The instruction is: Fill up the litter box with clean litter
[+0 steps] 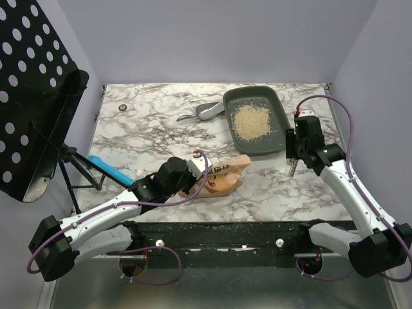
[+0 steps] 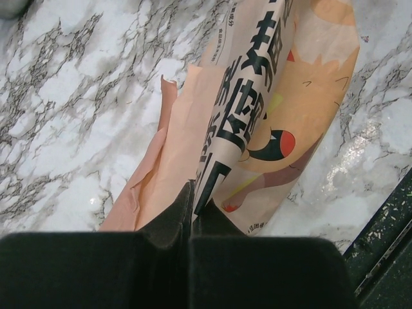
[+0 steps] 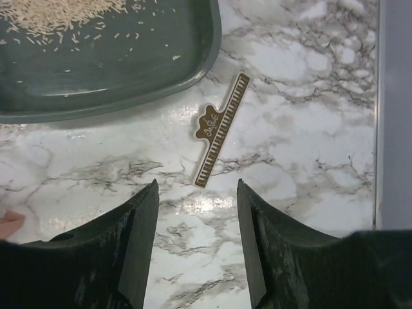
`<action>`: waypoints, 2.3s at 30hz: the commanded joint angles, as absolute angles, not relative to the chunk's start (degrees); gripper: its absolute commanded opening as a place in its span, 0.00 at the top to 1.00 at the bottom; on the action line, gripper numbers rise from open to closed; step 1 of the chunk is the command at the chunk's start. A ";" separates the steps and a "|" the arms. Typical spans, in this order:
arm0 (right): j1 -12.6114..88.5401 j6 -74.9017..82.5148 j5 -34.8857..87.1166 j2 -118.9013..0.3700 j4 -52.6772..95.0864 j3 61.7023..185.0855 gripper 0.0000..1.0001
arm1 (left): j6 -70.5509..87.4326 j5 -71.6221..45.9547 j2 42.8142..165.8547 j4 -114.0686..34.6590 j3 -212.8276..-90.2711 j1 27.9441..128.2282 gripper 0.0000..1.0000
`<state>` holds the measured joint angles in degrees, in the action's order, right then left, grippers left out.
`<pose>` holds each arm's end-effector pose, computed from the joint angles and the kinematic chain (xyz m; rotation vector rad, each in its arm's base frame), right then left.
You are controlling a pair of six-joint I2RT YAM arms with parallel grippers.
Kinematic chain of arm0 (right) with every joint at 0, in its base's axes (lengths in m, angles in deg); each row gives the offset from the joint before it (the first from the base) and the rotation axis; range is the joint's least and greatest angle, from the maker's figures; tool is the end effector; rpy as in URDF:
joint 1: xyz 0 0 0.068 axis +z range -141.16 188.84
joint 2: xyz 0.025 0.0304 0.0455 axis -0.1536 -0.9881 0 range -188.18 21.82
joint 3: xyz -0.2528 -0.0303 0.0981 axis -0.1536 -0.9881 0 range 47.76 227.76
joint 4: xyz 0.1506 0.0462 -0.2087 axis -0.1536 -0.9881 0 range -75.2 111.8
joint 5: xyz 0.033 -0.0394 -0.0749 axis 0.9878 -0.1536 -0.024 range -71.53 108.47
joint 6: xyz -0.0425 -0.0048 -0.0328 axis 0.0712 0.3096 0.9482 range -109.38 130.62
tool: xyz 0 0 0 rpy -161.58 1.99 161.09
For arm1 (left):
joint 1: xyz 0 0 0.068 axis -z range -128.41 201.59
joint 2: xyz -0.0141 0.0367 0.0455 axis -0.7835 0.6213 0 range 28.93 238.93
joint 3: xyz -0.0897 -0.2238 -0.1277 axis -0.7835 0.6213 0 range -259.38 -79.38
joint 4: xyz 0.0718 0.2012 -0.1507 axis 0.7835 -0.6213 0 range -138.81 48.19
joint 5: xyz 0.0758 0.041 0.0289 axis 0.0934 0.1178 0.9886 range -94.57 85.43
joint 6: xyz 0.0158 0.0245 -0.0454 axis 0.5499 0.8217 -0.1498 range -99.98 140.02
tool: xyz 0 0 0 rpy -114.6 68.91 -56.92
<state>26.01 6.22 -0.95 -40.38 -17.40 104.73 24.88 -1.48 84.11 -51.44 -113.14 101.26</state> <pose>0.2167 0.0546 0.3092 -0.0913 2.2987 -0.2054 0.1393 -0.1612 0.2401 0.9508 1.9159 -0.4074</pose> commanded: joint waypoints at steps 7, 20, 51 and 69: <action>21.93 -1.86 -5.25 -55.95 -14.59 102.86 0.42 | 24.77 5.71 79.73 -49.37 -115.33 102.56 1.00; 20.70 -0.72 -7.28 -68.09 -10.11 104.97 0.45 | 25.38 5.45 78.41 -49.37 -115.06 103.18 1.00; 18.51 -0.72 -6.84 -77.24 -5.89 106.82 0.68 | 25.91 4.92 79.20 -49.28 -114.71 103.18 1.00; 18.59 -0.63 -9.38 -68.20 -9.04 106.03 1.00 | 27.14 3.34 78.50 -49.72 -114.71 103.27 0.70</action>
<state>18.84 0.12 -8.46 -73.86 -7.91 106.59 25.95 2.10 80.54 -54.10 -113.12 103.09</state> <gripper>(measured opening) 0.179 0.250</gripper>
